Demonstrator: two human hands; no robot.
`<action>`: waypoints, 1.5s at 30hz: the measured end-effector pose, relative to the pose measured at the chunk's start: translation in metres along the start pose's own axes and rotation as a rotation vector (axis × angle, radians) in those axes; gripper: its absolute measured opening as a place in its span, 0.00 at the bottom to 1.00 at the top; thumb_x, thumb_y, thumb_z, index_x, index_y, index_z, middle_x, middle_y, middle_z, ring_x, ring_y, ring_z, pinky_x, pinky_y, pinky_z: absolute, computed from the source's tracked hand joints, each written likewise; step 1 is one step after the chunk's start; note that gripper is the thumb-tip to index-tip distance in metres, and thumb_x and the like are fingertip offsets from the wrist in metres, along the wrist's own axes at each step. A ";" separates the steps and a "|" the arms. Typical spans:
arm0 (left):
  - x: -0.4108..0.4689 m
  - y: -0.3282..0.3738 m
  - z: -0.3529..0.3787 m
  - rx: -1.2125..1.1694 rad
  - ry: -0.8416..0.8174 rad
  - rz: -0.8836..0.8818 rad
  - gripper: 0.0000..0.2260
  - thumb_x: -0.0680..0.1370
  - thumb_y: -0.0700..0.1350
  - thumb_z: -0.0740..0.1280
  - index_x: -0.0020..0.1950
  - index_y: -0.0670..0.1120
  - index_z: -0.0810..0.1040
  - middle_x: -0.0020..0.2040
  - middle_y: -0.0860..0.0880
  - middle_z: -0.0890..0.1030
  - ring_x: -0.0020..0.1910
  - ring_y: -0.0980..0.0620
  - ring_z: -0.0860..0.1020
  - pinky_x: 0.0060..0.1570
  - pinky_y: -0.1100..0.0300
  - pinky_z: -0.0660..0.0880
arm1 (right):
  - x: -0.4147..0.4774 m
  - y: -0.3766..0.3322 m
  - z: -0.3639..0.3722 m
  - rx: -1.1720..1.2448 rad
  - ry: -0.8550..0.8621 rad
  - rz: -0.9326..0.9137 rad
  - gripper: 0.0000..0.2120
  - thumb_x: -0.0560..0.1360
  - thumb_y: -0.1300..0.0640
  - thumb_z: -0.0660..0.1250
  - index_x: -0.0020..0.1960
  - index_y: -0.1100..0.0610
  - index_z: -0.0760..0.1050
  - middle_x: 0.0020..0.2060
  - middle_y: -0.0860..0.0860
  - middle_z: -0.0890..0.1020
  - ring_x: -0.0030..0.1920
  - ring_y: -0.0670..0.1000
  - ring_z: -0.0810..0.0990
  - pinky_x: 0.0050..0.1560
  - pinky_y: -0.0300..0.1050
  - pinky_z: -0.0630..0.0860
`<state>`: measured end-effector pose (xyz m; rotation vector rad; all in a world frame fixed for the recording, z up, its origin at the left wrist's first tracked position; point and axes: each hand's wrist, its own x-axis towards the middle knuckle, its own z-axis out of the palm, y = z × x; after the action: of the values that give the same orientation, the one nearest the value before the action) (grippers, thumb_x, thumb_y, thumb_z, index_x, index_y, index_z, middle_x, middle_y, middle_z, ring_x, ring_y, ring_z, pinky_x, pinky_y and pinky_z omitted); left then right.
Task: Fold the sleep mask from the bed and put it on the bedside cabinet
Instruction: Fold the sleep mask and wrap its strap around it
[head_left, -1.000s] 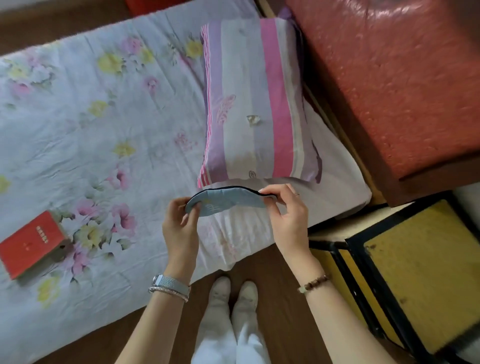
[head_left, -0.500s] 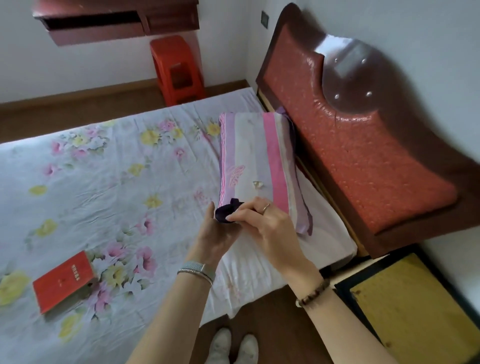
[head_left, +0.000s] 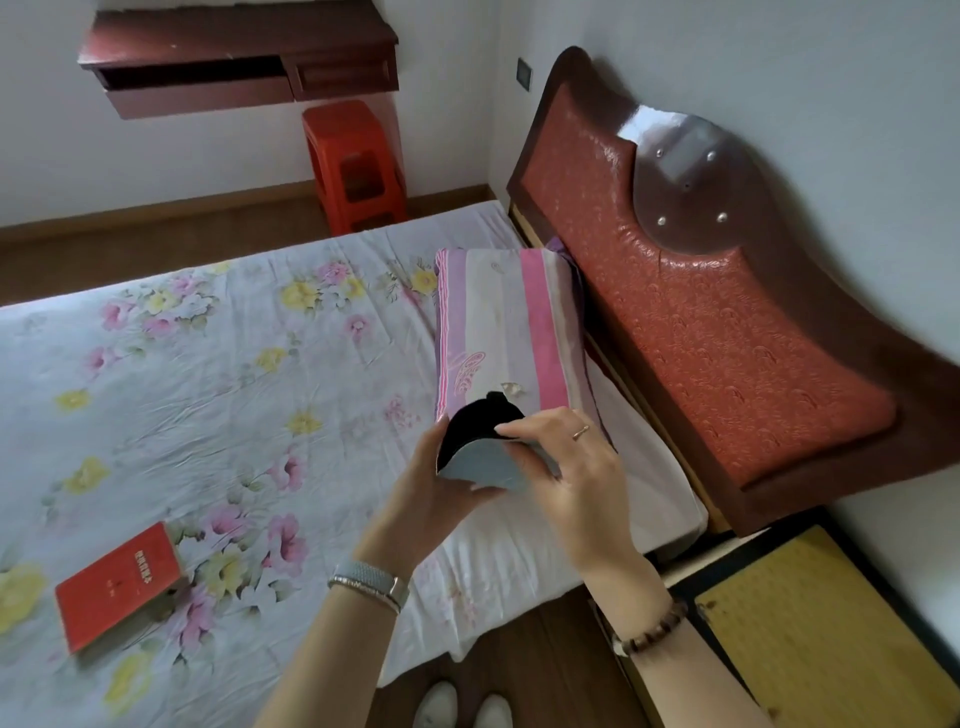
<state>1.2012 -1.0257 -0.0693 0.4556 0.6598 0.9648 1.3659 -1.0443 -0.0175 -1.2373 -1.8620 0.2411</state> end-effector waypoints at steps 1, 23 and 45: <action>-0.003 -0.003 0.000 0.017 -0.034 0.005 0.27 0.79 0.58 0.63 0.74 0.46 0.70 0.67 0.40 0.76 0.66 0.42 0.75 0.68 0.38 0.69 | 0.004 0.000 0.000 -0.007 0.017 0.046 0.07 0.75 0.60 0.73 0.53 0.56 0.83 0.46 0.51 0.85 0.49 0.53 0.83 0.49 0.50 0.80; -0.042 0.012 -0.013 0.262 -0.055 -0.148 0.27 0.65 0.42 0.81 0.62 0.50 0.82 0.56 0.45 0.84 0.57 0.41 0.82 0.49 0.47 0.82 | 0.040 0.019 -0.039 0.106 -0.684 0.099 0.19 0.71 0.58 0.76 0.58 0.41 0.82 0.74 0.43 0.67 0.73 0.43 0.59 0.67 0.31 0.55; -0.061 0.010 -0.026 0.077 -0.089 -0.119 0.22 0.68 0.43 0.79 0.60 0.42 0.81 0.54 0.41 0.85 0.53 0.43 0.85 0.48 0.49 0.82 | 0.019 -0.015 -0.014 0.863 -0.525 0.450 0.04 0.79 0.55 0.65 0.50 0.48 0.78 0.56 0.51 0.84 0.61 0.52 0.80 0.60 0.47 0.77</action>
<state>1.1526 -1.0716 -0.0625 0.5187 0.6381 0.8043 1.3638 -1.0402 0.0100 -0.9801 -1.5382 1.5548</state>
